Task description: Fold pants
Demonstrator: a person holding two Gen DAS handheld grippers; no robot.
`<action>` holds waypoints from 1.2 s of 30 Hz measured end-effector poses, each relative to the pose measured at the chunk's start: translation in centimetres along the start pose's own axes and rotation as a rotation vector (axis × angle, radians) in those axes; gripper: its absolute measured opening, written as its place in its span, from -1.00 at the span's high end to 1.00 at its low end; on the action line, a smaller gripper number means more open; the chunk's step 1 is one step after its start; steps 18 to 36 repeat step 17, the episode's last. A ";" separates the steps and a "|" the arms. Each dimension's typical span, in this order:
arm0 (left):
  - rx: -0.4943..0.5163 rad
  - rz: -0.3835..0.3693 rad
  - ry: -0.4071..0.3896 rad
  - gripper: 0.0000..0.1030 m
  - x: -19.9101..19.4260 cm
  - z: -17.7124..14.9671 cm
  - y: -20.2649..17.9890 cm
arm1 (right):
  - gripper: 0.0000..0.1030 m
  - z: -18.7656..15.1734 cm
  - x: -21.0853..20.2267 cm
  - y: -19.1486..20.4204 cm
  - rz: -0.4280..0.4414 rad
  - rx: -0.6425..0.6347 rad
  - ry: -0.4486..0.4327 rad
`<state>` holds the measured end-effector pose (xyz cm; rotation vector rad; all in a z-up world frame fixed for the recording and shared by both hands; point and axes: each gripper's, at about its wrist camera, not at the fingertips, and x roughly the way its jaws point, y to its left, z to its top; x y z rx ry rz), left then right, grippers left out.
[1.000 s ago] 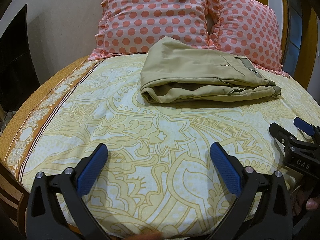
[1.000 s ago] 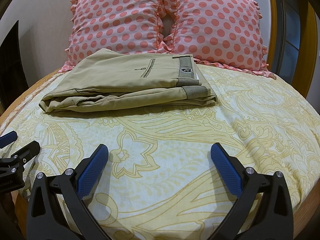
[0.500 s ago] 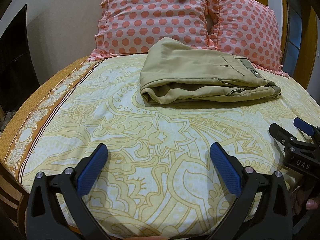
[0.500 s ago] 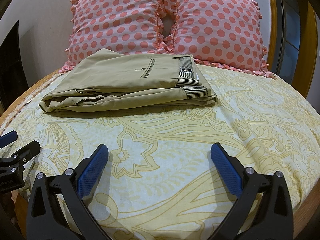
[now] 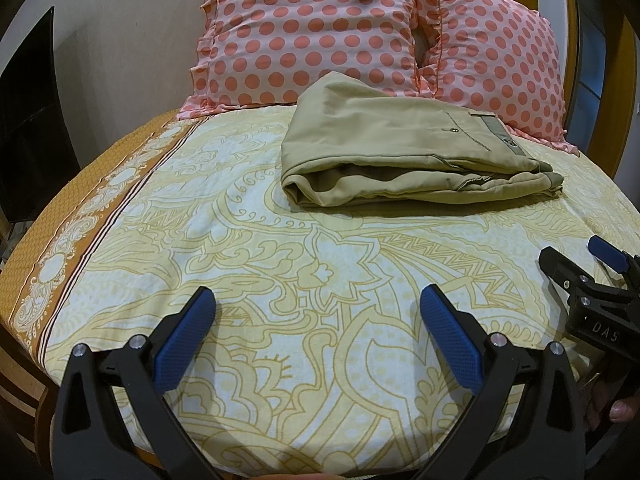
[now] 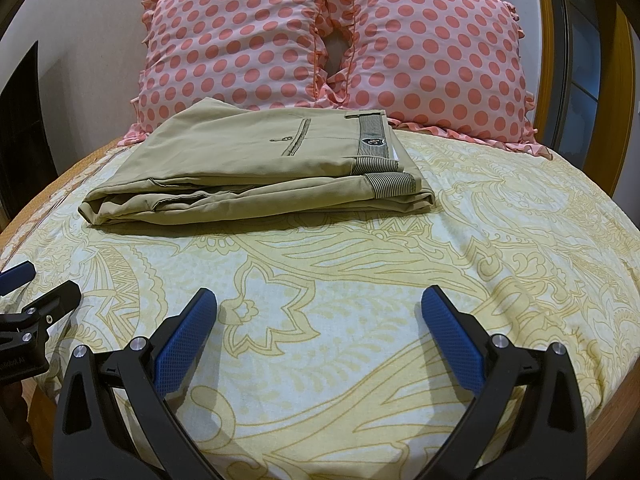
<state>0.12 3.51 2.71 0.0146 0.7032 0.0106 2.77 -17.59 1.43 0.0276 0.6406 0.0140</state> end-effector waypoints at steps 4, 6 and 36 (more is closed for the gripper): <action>-0.003 0.003 0.002 -0.97 0.1 0.0 0.1 | -0.97 0.0 0.0 0.0 0.000 0.000 0.000; -0.005 0.005 0.004 -0.97 0.1 0.0 0.1 | -0.97 0.0 0.0 0.0 0.000 0.000 0.000; -0.001 0.003 0.003 -0.97 0.0 0.0 0.2 | -0.97 0.0 0.0 0.0 0.000 0.000 0.000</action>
